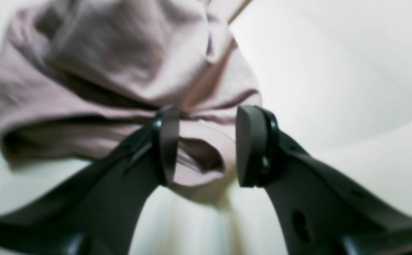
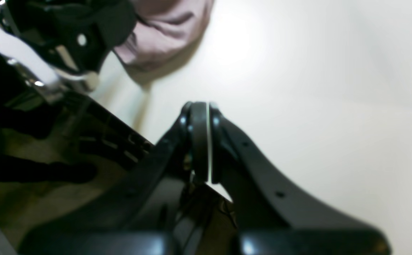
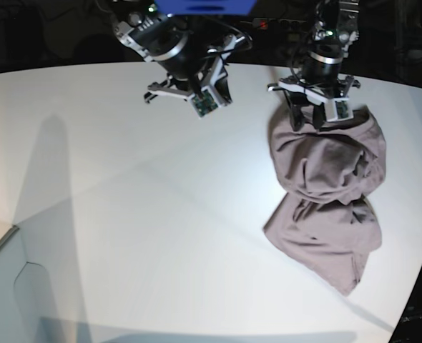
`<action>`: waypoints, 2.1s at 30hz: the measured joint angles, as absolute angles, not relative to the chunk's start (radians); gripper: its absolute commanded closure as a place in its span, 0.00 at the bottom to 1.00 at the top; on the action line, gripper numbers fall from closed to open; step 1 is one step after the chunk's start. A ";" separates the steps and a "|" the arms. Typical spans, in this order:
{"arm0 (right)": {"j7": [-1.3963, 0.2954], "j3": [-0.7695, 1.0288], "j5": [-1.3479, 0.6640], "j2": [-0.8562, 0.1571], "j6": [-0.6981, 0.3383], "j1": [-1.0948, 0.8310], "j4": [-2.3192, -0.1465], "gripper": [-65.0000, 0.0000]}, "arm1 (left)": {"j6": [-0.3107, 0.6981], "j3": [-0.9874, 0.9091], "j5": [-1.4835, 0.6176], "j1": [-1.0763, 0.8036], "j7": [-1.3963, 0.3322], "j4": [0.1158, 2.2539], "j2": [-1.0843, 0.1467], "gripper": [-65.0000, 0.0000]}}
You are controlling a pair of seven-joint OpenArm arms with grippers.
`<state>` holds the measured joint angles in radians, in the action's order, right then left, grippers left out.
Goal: Layout the t-shirt on the table in an organized manner, then fold the t-shirt properly
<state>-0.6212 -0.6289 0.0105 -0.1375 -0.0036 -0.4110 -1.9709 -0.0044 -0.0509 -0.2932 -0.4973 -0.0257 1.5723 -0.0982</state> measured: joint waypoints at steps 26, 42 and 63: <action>-0.620 -0.533 0.006 -0.192 -0.004 -0.451 -1.971 1.00 | -0.012 0.247 -0.297 -0.244 0.008 1.238 -0.099 1.00; -0.619 -0.241 0.002 -0.183 -0.004 -0.505 -1.971 1.00 | -0.015 0.525 -0.297 -0.058 -0.025 1.220 0.020 0.98; -0.617 -0.160 0.002 -0.125 -0.004 -0.513 -1.971 1.00 | -0.006 0.521 -0.297 -0.227 -0.020 1.633 -0.196 0.52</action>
<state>-0.6174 -0.1604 0.0017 -0.1246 -0.0036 -0.5125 -1.9709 -0.0059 0.5213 -0.2974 -0.2268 -0.0200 1.6325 -0.1963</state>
